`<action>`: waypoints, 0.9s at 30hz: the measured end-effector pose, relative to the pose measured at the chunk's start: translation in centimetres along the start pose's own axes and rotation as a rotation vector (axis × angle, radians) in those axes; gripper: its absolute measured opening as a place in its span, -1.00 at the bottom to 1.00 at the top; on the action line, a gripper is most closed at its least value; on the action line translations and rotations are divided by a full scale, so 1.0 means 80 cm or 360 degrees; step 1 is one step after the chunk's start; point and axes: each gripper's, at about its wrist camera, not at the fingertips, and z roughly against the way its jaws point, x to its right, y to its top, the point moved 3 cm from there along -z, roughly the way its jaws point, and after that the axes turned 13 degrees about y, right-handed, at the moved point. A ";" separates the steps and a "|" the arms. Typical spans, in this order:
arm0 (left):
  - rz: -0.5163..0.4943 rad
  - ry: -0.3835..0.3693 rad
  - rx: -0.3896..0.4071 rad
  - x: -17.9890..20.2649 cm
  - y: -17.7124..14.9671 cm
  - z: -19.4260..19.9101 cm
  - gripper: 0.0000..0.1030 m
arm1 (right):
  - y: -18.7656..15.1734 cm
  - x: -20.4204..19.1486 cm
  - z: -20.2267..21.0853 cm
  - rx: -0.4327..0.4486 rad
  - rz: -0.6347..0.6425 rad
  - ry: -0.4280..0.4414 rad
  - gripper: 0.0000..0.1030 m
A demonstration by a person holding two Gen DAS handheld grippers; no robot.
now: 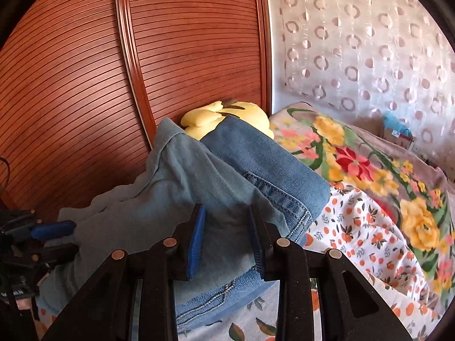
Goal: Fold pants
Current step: 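Carry the pants bundle with both grippers onto the stack of jeans, then open both grippers and withdraw from the stacked pants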
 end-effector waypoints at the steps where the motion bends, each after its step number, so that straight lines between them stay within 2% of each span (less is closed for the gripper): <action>1: -0.0004 0.0008 0.0011 0.001 0.000 0.003 -0.43 | 0.000 -0.002 0.002 0.0014 -0.0004 0.0000 -0.39; 3: -0.0003 0.0015 0.0035 0.003 0.001 0.012 -0.42 | -0.009 -0.008 0.014 0.0057 0.0002 -0.0002 -0.39; 7: 0.0027 -0.0039 0.0104 0.009 -0.001 0.039 -0.36 | -0.027 -0.028 0.042 0.0127 0.0009 0.0081 -0.39; 11: -0.0003 -0.0093 0.0127 0.026 -0.016 0.058 -0.17 | -0.045 -0.043 0.053 0.0124 0.0039 0.0127 -0.39; 17: -0.0068 -0.0009 0.0028 0.037 -0.037 0.039 -0.14 | -0.061 -0.038 0.061 0.0110 0.0010 0.0095 -0.39; 25: -0.0093 0.0063 0.0076 0.046 -0.035 0.051 -0.13 | -0.084 -0.048 0.111 0.0151 -0.0033 -0.0002 -0.39; 27: -0.0092 0.0050 0.0096 0.052 -0.034 0.058 -0.13 | -0.095 -0.055 0.130 0.0174 -0.0060 -0.0031 -0.39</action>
